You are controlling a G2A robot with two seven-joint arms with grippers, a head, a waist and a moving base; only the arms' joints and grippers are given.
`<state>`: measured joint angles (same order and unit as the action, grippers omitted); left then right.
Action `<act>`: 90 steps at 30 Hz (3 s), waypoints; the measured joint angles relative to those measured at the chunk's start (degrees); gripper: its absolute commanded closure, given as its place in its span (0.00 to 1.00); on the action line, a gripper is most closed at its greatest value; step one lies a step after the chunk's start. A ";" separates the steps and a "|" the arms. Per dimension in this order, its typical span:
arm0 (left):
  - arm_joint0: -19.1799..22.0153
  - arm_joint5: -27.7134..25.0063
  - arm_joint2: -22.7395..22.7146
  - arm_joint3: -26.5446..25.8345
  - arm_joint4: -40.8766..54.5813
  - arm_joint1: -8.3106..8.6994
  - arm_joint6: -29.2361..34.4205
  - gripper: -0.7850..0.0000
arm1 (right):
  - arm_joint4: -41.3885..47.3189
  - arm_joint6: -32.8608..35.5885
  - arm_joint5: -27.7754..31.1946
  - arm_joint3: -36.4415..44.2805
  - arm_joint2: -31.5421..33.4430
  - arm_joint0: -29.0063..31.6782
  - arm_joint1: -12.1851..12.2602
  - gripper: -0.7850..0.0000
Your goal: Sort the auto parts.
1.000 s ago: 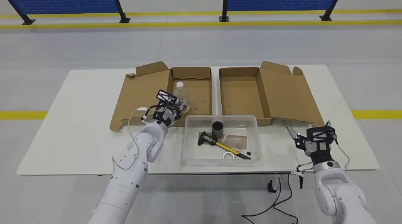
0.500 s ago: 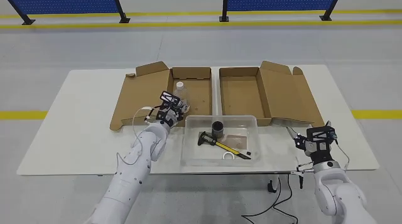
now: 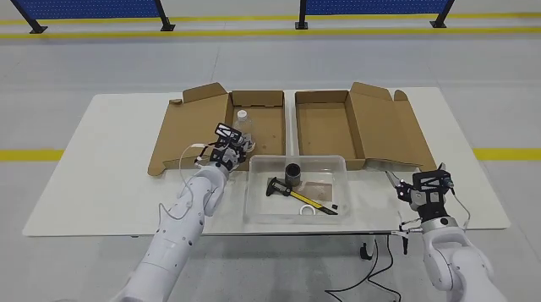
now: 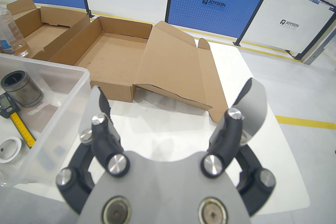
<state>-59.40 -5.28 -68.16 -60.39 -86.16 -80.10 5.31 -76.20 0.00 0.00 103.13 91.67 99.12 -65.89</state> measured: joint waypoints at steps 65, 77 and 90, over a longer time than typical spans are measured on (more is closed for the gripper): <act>-26.87 -2.60 -24.31 -41.92 -2.44 5.23 4.49 0.00 | 0.00 0.00 0.00 0.00 0.00 0.00 0.00 0.00; -32.51 -4.90 -30.35 -44.42 -3.22 6.16 3.54 0.00 | 0.00 0.00 0.00 0.00 0.00 0.00 0.00 0.00; -32.58 -4.95 -30.38 -44.45 -3.22 6.18 3.48 0.00 | -2.28 15.45 1.11 8.68 -2.47 -2.45 -0.25 0.00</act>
<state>-91.98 -10.23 -98.55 -104.84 -89.38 -73.93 8.79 -78.49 15.45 1.11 111.82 89.21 96.67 -66.14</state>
